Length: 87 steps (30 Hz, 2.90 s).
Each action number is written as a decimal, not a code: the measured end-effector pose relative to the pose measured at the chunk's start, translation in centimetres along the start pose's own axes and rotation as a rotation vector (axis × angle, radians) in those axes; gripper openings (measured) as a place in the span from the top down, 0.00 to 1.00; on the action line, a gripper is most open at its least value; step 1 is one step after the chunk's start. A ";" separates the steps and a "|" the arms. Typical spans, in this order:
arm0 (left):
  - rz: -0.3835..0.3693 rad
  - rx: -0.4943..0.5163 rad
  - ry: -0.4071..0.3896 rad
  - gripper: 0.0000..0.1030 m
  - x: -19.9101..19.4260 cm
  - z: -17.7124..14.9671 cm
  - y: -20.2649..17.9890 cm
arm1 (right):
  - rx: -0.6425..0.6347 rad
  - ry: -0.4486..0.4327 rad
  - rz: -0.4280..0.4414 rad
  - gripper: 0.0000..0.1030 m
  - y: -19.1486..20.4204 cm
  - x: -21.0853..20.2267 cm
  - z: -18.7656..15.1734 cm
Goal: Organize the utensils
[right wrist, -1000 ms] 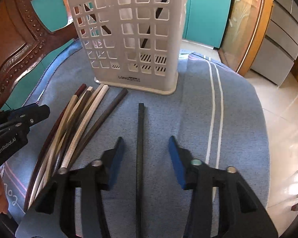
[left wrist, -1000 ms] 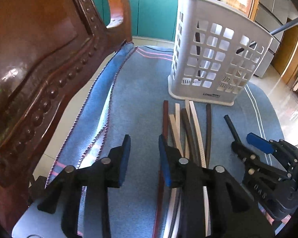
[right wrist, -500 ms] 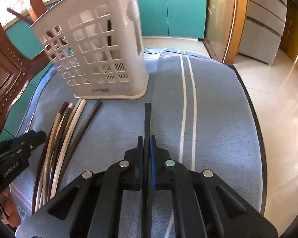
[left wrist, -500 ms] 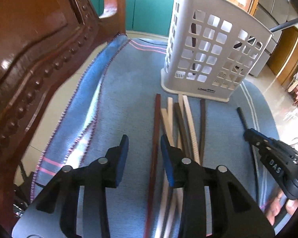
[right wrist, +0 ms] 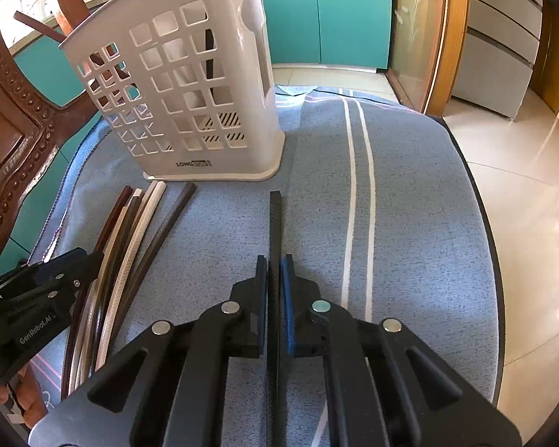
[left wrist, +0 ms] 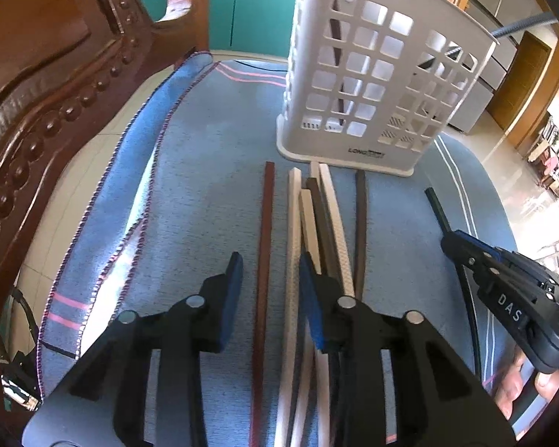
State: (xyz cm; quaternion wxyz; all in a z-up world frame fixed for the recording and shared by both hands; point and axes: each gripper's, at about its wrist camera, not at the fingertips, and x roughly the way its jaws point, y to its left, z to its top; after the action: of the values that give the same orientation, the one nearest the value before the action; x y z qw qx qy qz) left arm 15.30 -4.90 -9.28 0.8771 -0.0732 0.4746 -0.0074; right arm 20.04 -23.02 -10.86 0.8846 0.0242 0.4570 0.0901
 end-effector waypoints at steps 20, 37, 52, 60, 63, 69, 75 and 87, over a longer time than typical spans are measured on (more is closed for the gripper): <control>-0.129 -0.126 -0.003 0.88 -1.2 1.0 3.4 | 0.005 -0.006 0.004 0.87 -0.4 -0.4 0.2; -0.066 -0.117 0.026 0.82 0.6 0.7 3.3 | -0.011 -0.002 0.000 0.82 -0.3 -0.6 0.0; 0.094 -0.027 0.015 0.74 3.0 3.7 0.7 | -0.106 0.007 -0.067 0.71 1.7 0.6 0.5; 0.124 0.022 0.012 0.71 2.8 3.5 0.0 | -0.121 -0.013 -0.118 0.59 2.0 0.9 0.4; 0.118 0.022 0.016 0.71 3.0 3.6 0.2 | -0.102 -0.010 -0.105 0.59 1.9 1.1 0.5; 0.113 0.020 0.020 0.71 2.5 3.1 0.3 | -0.064 -0.010 -0.092 0.65 1.2 1.2 0.9; 0.121 0.023 0.021 0.71 2.7 3.3 0.0 | -0.060 -0.009 -0.073 0.93 0.9 1.4 1.2; 0.114 -0.023 0.023 0.87 2.4 3.3 0.7 | -0.055 -0.006 -0.053 0.93 0.9 1.1 1.3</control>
State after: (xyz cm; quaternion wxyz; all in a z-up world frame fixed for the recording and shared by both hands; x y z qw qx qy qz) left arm 19.33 -3.97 -9.56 0.8697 -0.0560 0.4882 0.0470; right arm 21.61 -21.85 -10.90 0.8883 -0.0119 0.4522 0.0792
